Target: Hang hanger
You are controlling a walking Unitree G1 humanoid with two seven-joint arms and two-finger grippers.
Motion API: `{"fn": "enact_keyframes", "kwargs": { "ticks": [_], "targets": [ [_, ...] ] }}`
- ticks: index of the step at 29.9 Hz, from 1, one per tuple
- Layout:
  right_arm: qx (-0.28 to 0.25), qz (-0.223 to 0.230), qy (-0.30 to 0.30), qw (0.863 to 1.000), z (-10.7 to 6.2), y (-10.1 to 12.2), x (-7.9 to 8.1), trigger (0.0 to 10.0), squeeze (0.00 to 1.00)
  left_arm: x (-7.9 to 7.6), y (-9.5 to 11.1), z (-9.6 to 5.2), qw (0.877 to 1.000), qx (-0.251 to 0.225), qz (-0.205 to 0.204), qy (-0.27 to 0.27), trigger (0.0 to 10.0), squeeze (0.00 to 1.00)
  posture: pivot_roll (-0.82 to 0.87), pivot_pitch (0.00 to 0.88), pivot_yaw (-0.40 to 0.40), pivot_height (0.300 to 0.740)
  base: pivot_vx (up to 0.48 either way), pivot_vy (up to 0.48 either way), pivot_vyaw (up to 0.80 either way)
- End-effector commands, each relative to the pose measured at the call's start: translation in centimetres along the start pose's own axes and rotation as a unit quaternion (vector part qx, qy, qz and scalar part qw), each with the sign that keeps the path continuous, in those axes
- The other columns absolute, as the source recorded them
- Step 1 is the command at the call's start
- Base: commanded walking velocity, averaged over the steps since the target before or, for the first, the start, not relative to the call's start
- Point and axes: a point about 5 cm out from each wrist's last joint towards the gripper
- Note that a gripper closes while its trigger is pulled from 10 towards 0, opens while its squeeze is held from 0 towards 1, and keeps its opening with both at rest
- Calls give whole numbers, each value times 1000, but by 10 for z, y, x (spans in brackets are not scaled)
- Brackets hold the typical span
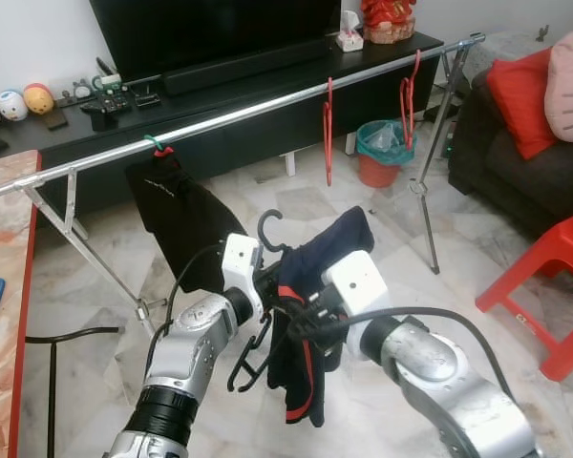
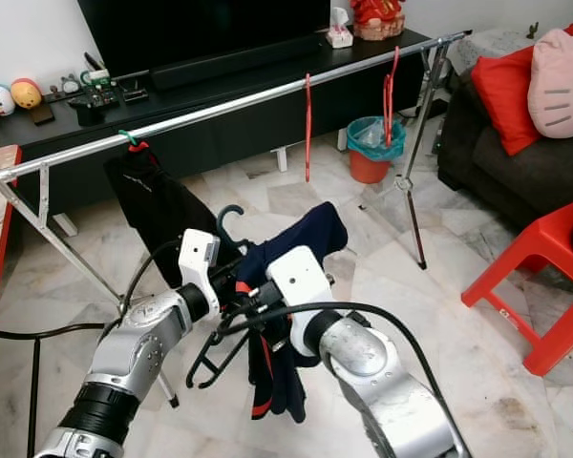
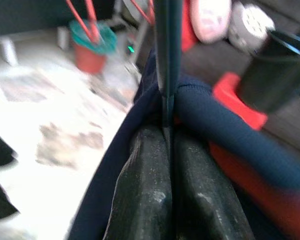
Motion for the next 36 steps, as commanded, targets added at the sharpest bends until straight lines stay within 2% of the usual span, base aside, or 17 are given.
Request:
{"fn": "enact_keyframes", "kwargs": {
  "ticks": [1, 2, 4, 5, 8, 14, 17, 19, 24, 27, 31, 32, 36],
  "targets": [
    [20, 5, -6, 1000, -1, -6, -6, 10000, 0, 5, 24, 0, 998, -52, 17, 4, 10000, 0, -81, 26, 71, 740, 0, 0, 0],
    [20, 5, -6, 1000, -1, -6, -6, 10000, 0, 5, 24, 0, 998, -52, 17, 4, 10000, 0, -81, 26, 71, 740, 0, 0, 0],
    [27, 37, -100, 994, 0, -10, -32, 10000, 0, 5, 24, 0, 999, -50, 17, 2, 10000, 0, -80, 29, 70, 740, 0, 0, 0],
    [17, 67, -123, 990, 0, -10, -39, 10000, 0, 4, 23, 0, 999, -49, 18, -1, 10000, 0, -80, 30, 71, 740, 0, 0, 0],
    [5, 81, -118, 990, 0, -9, -40, 10000, 0, 3, 22, 0, 999, -48, 17, -2, 10000, 0, -78, 31, 72, 740, 0, 0, 0],
    [-38, 79, -68, 994, 1, 2, -28, 10000, 0, 6, 25, -1, 998, -55, 17, 2, 10000, 0, -77, 35, 73, 740, 0, 0, 0],
    [-82, 56, -42, 994, -3, 11, -27, 10000, 0, 4, 25, -2, 998, -53, 22, -18, 10000, 0, -79, 36, 75, 740, 0, 0, 0],
    [-93, 46, -35, 994, -7, 12, -32, 10000, 0, 3, 24, -2, 998, -50, 28, -27, 10000, 0, -82, 35, 75, 740, 0, 0, 0],
    [-92, 44, -53, 993, -11, 10, -44, 10000, 0, 4, 24, -3, 998, -47, 29, -28, 10000, 0, -79, 43, 72, 740, 0, 0, 0],
    [-97, 42, -53, 993, -12, 8, -44, 10000, 0, 2, 22, -5, 998, -46, 26, -36, 10000, 0, -77, 44, 72, 740, 0, 0, 0],
    [-130, 49, -64, 988, -13, 13, -46, 10000, 0, 2, 20, -8, 998, -43, 27, -41, 10000, 0, -79, 44, 75, 740, 0, 0, 0],
    [-153, 42, -66, 985, -15, 17, -47, 10000, 0, 2, 20, -8, 998, -40, 30, -46, 10000, 0, -77, 45, 76, 740, 0, 0, 0],
    [-175, 19, -55, 983, -18, 21, -47, 10000, 0, 3, 19, -10, 997, -36, 33, -52, 10000, 0, -75, 45, 75, 740, 0, 0, 0]
  ]
}}
Point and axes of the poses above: a point about 5 cm out from each wrist's last joint towards the gripper, its own z axis pointing out of the wrist towards the gripper, its own y axis along the axis of the wrist's last joint, x = y × z, and after that the axes turned 7 degrees about z, right-handed
